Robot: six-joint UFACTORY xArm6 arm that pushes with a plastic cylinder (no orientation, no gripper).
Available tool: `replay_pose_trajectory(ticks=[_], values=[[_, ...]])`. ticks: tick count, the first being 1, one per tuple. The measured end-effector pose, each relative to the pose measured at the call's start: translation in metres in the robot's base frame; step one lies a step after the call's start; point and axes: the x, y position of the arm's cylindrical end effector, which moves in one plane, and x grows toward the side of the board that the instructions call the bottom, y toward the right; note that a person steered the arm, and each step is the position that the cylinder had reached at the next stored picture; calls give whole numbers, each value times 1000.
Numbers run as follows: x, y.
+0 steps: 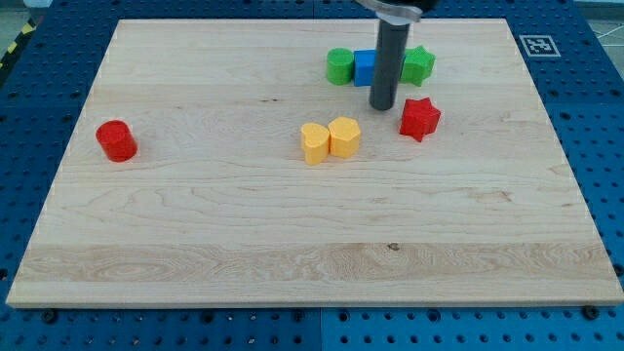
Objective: Push the red star closer to the green star
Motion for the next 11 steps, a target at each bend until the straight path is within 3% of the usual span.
replay_pose_trajectory(ticks=[4,7,10,11], values=[[4,100],[75,55],[21,33],[38,39]])
